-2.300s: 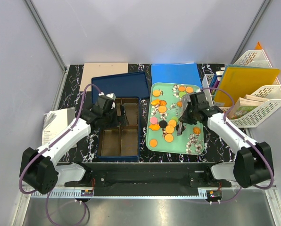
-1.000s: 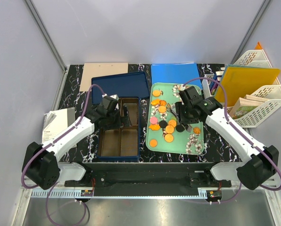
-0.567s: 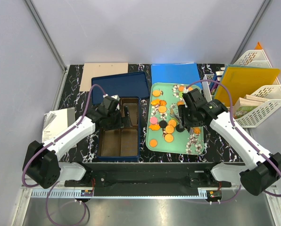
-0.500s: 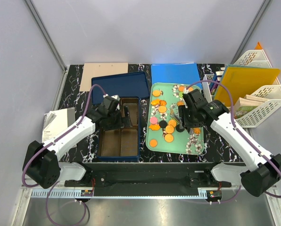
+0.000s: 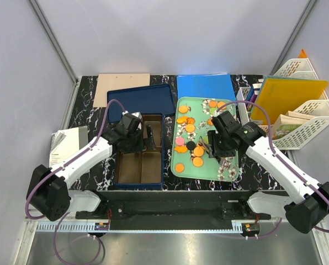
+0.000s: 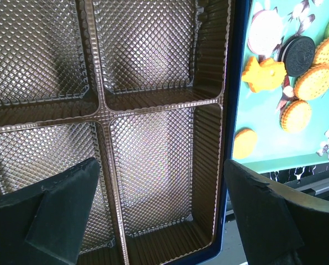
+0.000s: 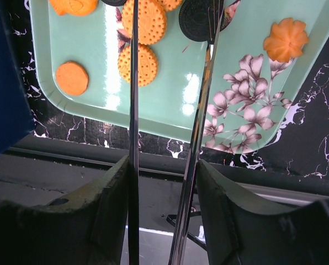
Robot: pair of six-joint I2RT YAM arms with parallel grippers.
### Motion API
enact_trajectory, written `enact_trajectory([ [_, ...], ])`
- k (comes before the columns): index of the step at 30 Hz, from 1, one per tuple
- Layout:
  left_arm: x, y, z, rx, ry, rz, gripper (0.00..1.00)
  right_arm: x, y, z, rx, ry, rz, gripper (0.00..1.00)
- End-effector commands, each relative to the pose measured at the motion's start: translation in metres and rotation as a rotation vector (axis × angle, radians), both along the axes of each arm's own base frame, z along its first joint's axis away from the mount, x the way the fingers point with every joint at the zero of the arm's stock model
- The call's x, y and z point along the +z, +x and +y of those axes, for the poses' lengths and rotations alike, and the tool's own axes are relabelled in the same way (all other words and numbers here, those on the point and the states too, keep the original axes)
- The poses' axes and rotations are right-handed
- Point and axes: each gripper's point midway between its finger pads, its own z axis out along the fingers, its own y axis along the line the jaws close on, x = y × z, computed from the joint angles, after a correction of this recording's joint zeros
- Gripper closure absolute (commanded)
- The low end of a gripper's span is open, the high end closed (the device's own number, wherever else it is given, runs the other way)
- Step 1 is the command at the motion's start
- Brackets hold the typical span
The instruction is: Pack the cookies
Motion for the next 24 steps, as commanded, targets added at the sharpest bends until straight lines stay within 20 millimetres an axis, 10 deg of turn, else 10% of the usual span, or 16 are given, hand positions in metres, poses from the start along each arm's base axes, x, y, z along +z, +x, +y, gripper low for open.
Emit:
enact_trajectory([
  [1, 0.01, 0.007, -0.008, 0.003, -0.033, -0.039, 0.02, 0.005, 0.0, 0.004, -0.013, 0.03, -0.021, 0.46],
  [24, 0.007, -0.003, -0.012, -0.015, -0.036, -0.031, 0.02, 0.001, -0.017, 0.028, 0.03, 0.114, 0.006, 0.48],
])
